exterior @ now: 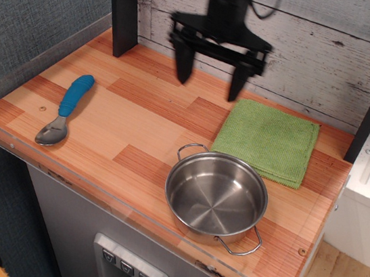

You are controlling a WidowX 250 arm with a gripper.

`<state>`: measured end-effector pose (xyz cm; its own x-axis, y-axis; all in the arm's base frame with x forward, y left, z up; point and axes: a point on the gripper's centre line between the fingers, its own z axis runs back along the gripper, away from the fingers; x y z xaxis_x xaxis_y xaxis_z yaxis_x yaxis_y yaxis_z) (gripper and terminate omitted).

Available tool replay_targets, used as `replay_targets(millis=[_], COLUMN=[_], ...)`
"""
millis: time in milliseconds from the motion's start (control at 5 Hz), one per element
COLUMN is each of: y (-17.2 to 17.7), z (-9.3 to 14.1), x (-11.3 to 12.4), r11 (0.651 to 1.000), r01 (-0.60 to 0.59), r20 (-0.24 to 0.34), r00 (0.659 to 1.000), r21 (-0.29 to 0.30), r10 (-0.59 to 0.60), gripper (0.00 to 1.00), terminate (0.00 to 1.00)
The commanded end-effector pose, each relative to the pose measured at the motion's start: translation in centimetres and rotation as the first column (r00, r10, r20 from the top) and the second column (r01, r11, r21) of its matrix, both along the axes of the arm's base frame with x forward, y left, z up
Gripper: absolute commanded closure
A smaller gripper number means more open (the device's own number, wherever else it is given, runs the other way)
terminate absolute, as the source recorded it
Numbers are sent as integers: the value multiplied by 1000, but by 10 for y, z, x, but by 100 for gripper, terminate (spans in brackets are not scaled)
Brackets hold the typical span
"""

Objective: Move the green cloth in between the vessel and the spatula

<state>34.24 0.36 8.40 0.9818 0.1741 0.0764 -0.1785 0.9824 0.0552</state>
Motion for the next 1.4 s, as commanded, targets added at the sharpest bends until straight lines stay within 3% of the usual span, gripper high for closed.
replay_targets(millis=[0,200,600,800,1200], y=[-41,-52,-60,-52,-30], z=[-9,-24,-43,-51,-64], x=[35,45,49,42,35], r11=[1000,997,995,993,994], r01=[26,58,85,111,108], r20=[66,61,48,63,34], r00=[998,997,995,992,994], r21=[-14,-46,-44,-33,12], r10=[-25,-55,-83,-109,-108], gripper=[100,100,100,100,100], terminate=[0,0,0,0,0])
